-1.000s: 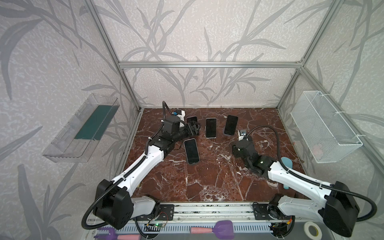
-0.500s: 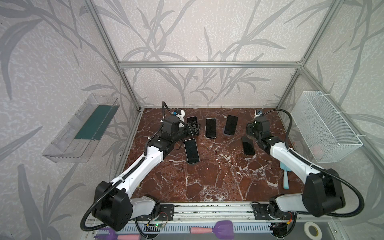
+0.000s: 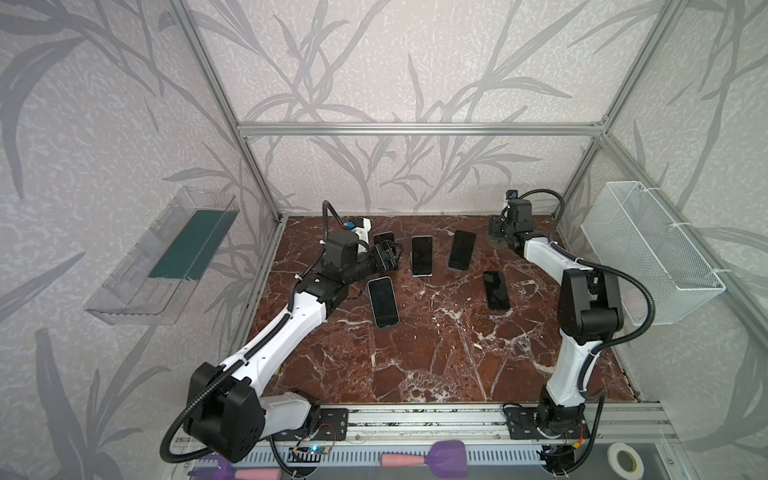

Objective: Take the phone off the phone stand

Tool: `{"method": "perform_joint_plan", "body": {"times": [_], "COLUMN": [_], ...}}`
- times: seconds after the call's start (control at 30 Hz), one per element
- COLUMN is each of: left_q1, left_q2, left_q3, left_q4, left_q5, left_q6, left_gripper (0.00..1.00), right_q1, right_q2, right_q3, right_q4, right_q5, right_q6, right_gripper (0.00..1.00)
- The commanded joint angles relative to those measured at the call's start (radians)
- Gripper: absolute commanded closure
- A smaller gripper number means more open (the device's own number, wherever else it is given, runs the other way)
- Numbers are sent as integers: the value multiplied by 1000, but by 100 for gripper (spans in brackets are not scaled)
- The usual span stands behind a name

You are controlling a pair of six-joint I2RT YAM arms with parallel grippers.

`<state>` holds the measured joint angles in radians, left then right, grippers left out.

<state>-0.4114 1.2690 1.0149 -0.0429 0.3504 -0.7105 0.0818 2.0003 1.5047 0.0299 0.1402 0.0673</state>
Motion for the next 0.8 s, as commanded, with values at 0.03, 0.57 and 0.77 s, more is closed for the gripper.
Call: {"method": "perform_joint_plan", "body": {"times": [0.03, 0.57, 0.77], "left_q1": [-3, -2, -3], "left_q2": [-24, 1, -2], "left_q3": [1, -2, -2], "left_q4": [32, 38, 43], "left_q5": [16, 19, 30], "left_q6": [16, 23, 16], "left_gripper": [22, 22, 22], "right_q1": [-43, -30, -25], "right_q2": [72, 194, 205], "right_q3": [124, 261, 263], "right_q4": [-78, -238, -267], "right_q5": [-114, -260, -248], "right_q6": [-20, -68, -55], "right_gripper": [34, 32, 22]}}
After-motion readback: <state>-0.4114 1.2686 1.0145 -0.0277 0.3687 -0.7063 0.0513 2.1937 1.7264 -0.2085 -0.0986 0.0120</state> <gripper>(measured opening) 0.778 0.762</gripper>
